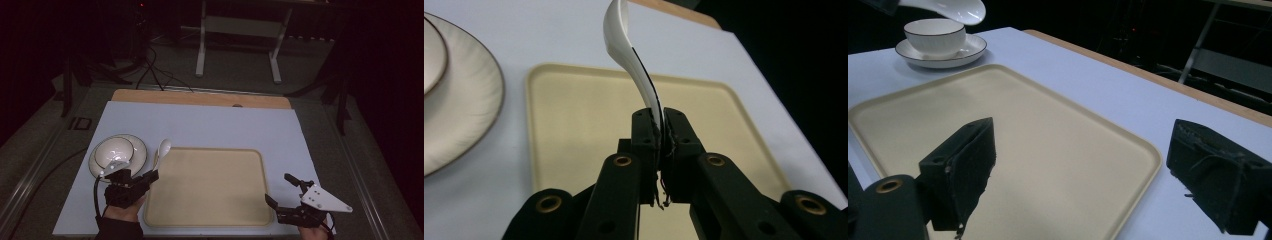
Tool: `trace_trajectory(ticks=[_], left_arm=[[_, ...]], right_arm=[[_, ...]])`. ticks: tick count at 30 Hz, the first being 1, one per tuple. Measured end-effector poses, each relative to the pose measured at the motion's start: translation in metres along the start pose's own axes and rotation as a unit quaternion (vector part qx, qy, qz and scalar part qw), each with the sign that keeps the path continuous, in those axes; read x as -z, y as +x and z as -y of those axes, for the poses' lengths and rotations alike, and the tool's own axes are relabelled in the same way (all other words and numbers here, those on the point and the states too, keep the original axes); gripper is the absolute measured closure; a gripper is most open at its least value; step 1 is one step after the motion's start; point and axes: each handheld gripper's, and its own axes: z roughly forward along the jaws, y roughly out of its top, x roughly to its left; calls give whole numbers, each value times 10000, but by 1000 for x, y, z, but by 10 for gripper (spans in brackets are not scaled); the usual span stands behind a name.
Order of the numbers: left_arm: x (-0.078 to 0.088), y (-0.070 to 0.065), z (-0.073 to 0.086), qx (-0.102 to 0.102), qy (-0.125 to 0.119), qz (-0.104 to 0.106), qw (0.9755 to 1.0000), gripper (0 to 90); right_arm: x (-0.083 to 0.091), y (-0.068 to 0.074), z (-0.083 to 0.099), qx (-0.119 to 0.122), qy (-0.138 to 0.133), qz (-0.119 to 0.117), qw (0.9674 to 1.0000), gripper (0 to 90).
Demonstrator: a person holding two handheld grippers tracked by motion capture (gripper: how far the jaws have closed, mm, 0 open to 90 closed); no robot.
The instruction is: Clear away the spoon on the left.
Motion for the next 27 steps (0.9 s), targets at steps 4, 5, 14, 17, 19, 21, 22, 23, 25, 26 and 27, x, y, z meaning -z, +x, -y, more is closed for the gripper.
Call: trace_trajectory(ticks=[4, 5, 14, 17, 19, 21, 22, 23, 25, 26, 27], left_arm=[[-6, -5, 4, -35, -55, -52, 10000, 856], [-9, -7, 6, -57, -70, -95, 9999, 857], [-30, -12, 26, 144, 53, 89, 9998, 857], [-39, -13, 34, 193, 121, 128, 9997, 857], [-43, -15, 37, 159, 136, 85, 9997, 858], [-48, -18, 39, 12, 150, -58, 9999, 857], [-51, -19, 41, 3, 146, -73, 9999, 857], [-51, -19, 41, 3, 146, -73, 9999, 857], [-55, -19, 44, -53, 159, -159, 9997, 857], [-55, -19, 44, -53, 159, -159, 9997, 857], [-61, -17, 49, 36, 212, -142, 9997, 857]], right_arm=[[0, 0, 0, -2, -2, 17, 10000, 123], [0, 0, 0, -10, -8, 20, 10000, 123], [1, -1, 0, -15, -30, 21, 10000, 123], [1, -1, 0, -21, -30, 35, 10000, 123], [1, -1, 0, -19, -32, 40, 10000, 123], [1, -1, 0, -13, -36, 36, 10000, 123], [1, -1, 0, -19, -34, 29, 10000, 123], [1, -1, 0, -19, -34, 29, 10000, 123], [1, -1, 0, -18, -28, 28, 10000, 123], [1, -1, 0, -18, -28, 28, 10000, 123], [1, -1, 0, -18, -29, 23, 10000, 123]])
